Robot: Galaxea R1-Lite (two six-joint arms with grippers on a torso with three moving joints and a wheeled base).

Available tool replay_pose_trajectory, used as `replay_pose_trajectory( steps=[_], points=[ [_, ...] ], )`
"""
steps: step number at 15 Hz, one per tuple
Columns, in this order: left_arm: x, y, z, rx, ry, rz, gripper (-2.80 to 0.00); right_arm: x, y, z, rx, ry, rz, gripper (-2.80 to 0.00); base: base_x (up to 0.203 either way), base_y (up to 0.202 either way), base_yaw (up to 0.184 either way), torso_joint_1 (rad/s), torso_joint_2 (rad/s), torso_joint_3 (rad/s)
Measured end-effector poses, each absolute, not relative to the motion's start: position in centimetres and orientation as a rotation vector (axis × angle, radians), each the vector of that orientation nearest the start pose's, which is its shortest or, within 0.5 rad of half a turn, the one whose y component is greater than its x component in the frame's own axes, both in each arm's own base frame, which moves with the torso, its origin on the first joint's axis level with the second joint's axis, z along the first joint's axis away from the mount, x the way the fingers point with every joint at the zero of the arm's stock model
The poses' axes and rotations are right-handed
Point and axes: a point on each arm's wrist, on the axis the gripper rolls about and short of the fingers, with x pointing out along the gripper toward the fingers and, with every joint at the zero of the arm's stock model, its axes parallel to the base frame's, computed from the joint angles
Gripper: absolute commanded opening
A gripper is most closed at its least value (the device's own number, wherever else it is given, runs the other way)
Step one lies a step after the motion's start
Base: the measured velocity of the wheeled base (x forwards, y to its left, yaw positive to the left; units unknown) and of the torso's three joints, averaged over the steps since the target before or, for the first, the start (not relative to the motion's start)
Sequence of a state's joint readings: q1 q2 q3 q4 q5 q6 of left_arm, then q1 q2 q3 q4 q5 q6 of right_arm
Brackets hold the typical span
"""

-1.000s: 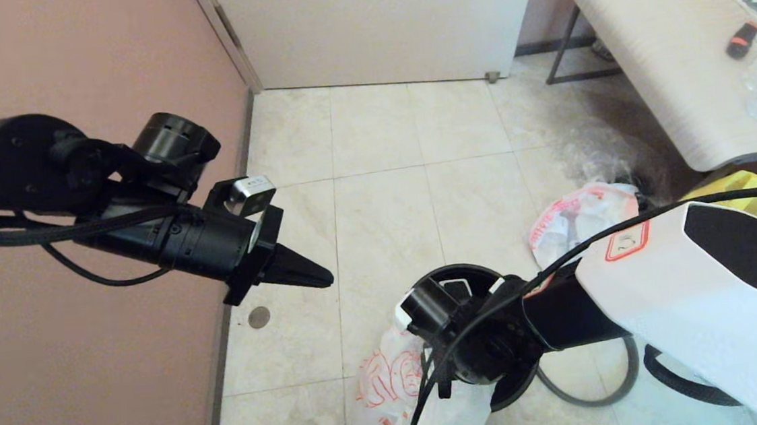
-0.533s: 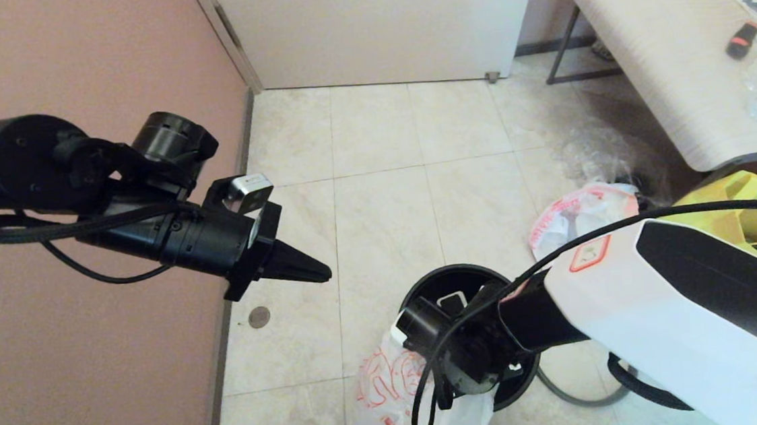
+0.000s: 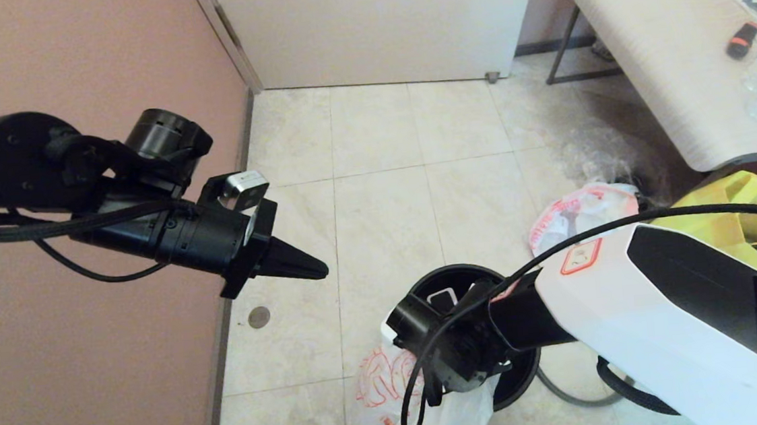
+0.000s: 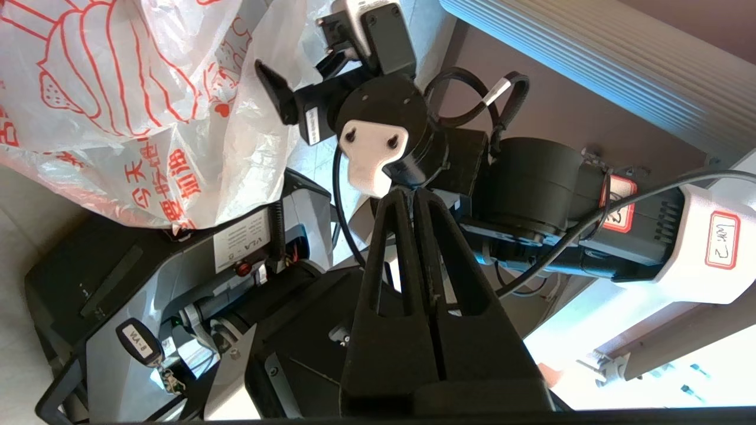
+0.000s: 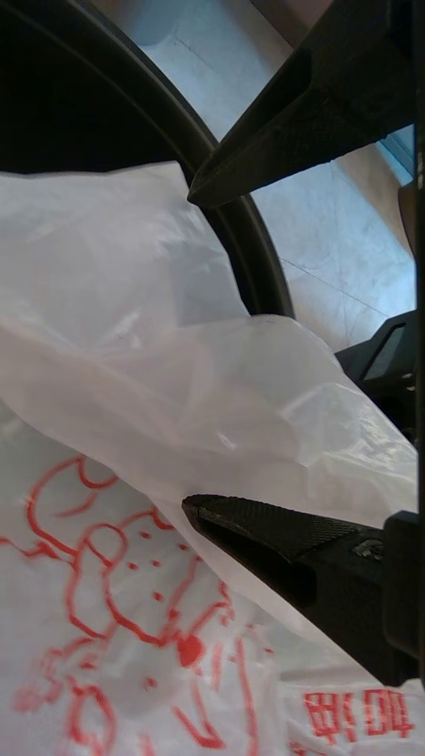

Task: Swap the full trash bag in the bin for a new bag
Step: Put the new garbage bag on the trash can

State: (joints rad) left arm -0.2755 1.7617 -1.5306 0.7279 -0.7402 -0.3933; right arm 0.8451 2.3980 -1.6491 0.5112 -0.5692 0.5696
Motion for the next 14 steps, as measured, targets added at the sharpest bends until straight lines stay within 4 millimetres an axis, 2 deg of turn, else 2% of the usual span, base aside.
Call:
replay_pose_trajectory(
  steps=[3,4,8,14],
  points=[
    [28.5,-9.6,24.9,-0.561,1.152,-0.736,-2.8,29.3,31.3,3.5,-0.35,1.001,-0.049,0.0,0.0,0.0,0.0,0.0,0.0,0.0],
    [28.5,-9.7,24.8,-0.56,1.154,-0.736,-2.8,29.2,31.3,3.1,-0.377,1.012,-0.046,-2.8,0.0,0.0,0.0,0.0,0.0,0.0],
    [28.5,-9.7,24.8,-0.56,1.154,-0.736,-2.8,29.2,31.3,2.4,-0.398,1.023,-0.047,-2.8,0.0,0.0,0.0,0.0,0.0,0.0],
    [28.5,-9.7,24.8,-0.561,1.155,-0.736,-2.8,29.4,31.1,3.3,-0.364,1.018,-0.043,-2.8,0.0,0.0,0.0,0.0,0.0,0.0]
  ],
)
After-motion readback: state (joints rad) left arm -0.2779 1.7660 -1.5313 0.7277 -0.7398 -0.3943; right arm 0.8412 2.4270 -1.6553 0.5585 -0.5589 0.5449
